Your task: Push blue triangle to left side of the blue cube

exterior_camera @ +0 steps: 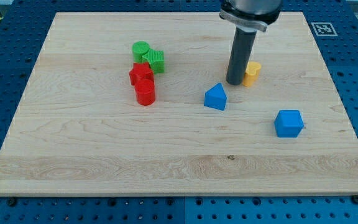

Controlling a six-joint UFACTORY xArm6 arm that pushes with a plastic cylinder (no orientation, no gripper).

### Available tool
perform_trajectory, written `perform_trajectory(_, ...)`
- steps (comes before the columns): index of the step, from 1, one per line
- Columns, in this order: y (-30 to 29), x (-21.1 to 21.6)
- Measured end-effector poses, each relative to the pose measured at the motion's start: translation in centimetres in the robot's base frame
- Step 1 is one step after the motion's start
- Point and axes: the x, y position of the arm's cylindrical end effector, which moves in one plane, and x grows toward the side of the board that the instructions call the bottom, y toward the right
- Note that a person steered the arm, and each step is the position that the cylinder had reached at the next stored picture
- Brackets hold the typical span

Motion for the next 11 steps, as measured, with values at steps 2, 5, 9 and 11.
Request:
perform_trajectory(2,-5.2,0.8)
perform_trajectory(5,-1.8,6.2)
perform_trajectory(9,-6.9,11.4)
perform_trajectory(11,-2.1,11.4)
